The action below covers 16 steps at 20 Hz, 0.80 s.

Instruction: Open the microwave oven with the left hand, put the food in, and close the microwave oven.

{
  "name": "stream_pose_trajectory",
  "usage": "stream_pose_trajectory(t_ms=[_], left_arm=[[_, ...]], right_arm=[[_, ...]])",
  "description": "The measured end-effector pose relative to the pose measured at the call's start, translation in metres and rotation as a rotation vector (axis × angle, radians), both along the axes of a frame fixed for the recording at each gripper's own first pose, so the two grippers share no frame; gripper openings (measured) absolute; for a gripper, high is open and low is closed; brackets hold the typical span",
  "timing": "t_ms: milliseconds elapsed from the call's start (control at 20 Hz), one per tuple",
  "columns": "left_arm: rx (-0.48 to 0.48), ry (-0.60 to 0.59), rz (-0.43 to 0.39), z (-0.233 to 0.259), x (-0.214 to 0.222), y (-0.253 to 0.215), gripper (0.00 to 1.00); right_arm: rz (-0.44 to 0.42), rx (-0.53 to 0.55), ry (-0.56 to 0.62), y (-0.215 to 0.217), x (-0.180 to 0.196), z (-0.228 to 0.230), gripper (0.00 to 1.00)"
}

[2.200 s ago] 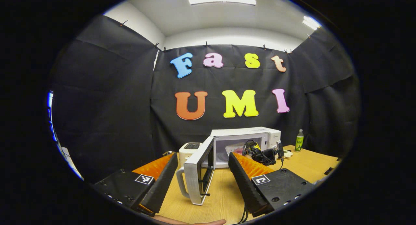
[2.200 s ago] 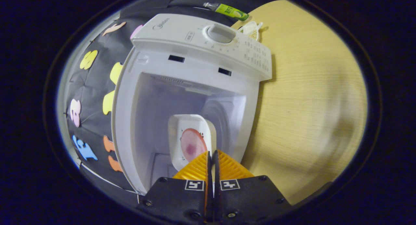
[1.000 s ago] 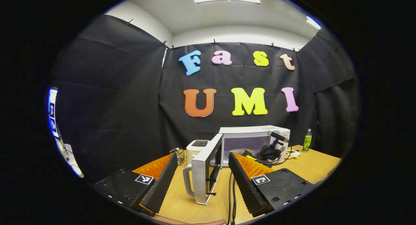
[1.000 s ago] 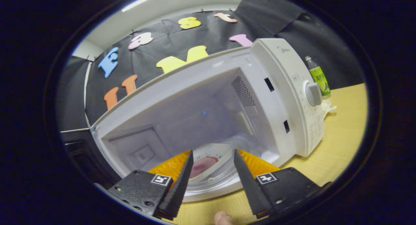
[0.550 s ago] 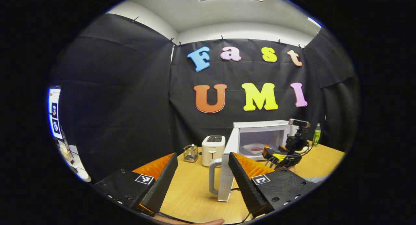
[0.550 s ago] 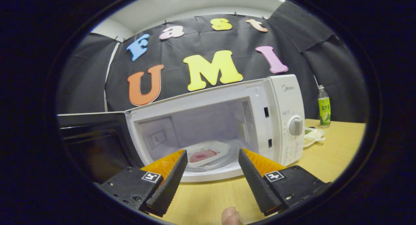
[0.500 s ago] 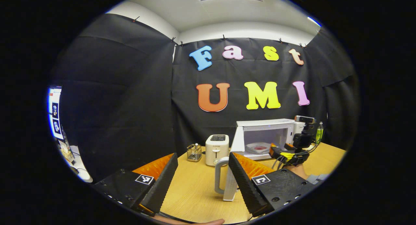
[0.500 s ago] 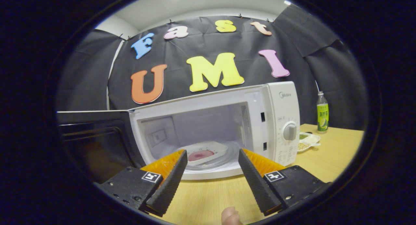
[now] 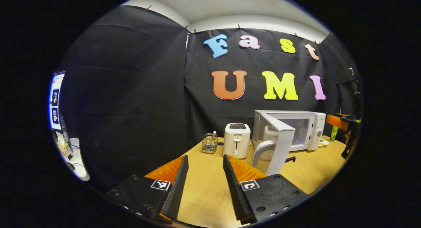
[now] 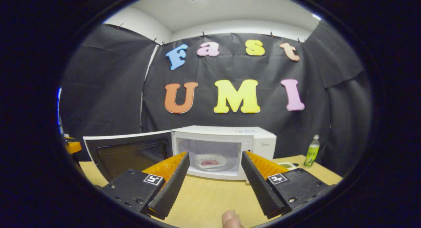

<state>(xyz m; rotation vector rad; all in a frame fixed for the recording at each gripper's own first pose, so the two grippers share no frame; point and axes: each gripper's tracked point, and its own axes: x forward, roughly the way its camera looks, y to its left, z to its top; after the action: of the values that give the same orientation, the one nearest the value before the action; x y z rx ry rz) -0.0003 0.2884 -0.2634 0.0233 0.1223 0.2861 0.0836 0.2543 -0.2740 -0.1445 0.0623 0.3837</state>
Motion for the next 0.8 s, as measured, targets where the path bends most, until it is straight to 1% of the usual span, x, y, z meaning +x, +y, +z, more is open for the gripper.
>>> stream_pose_trajectory(t_ms=[50, 100, 150, 200, 250, 300, 350, 400, 450, 500, 550, 600, 650, 700, 800], left_arm=[[-0.001, -0.008, 0.002, -0.002, 0.002, 0.002, 0.59], [0.004, -0.019, 0.000, -0.003, 0.007, 0.003, 0.40], [0.024, -0.035, 0.018, -0.002, 0.012, 0.008, 0.46], [0.032, -0.036, 0.032, -0.006, 0.017, 0.013, 0.14], [0.026, -0.016, 0.029, -0.017, 0.021, 0.014, 0.16], [0.012, 0.007, 0.009, -0.026, 0.028, 0.009, 0.00], [0.009, 0.023, -0.013, -0.031, 0.031, 0.002, 0.00], [0.005, 0.024, -0.066, -0.036, 0.041, -0.009, 0.00], [0.000, 0.025, -0.122, -0.039, 0.046, -0.023, 0.00], [-0.001, 0.026, -0.147, -0.042, 0.049, -0.030, 0.00], [-0.008, 0.036, -0.165, -0.047, 0.053, -0.034, 0.00], [-0.024, 0.042, -0.185, -0.052, 0.057, -0.037, 0.00], [-0.047, 0.041, -0.211, -0.055, 0.059, -0.045, 0.00], [-0.067, 0.036, -0.234, -0.057, 0.060, -0.053, 0.00], [-0.062, 0.044, -0.239, -0.061, 0.062, -0.058, 0.00]], right_arm=[[0.000, -0.008, -0.026, -0.011, -0.011, 0.014, 0.91], [-0.001, -0.017, -0.034, -0.022, -0.024, 0.023, 1.00], [-0.009, -0.015, -0.016, -0.034, -0.036, 0.030, 1.00], [-0.018, -0.001, 0.032, -0.047, -0.050, 0.032, 1.00], [-0.019, 0.044, 0.072, -0.057, -0.061, 0.036, 1.00], [-0.015, 0.082, 0.108, -0.062, -0.068, 0.043, 1.00], [-0.020, 0.111, 0.119, -0.072, -0.074, 0.054, 1.00], [-0.028, 0.126, 0.115, -0.084, -0.076, 0.065, 0.96], [-0.046, 0.124, 0.100, -0.097, -0.079, 0.076, 0.96], [-0.064, 0.117, 0.079, -0.110, -0.082, 0.086, 0.96], [-0.075, 0.113, 0.058, -0.120, -0.085, 0.094, 1.00], [-0.080, 0.112, 0.043, -0.126, -0.089, 0.100, 1.00], [-0.081, 0.111, 0.033, -0.131, -0.093, 0.105, 0.93], [-0.085, 0.111, 0.026, -0.137, -0.095, 0.108, 0.92], [-0.094, 0.114, 0.018, -0.148, -0.097, 0.113, 0.92]])
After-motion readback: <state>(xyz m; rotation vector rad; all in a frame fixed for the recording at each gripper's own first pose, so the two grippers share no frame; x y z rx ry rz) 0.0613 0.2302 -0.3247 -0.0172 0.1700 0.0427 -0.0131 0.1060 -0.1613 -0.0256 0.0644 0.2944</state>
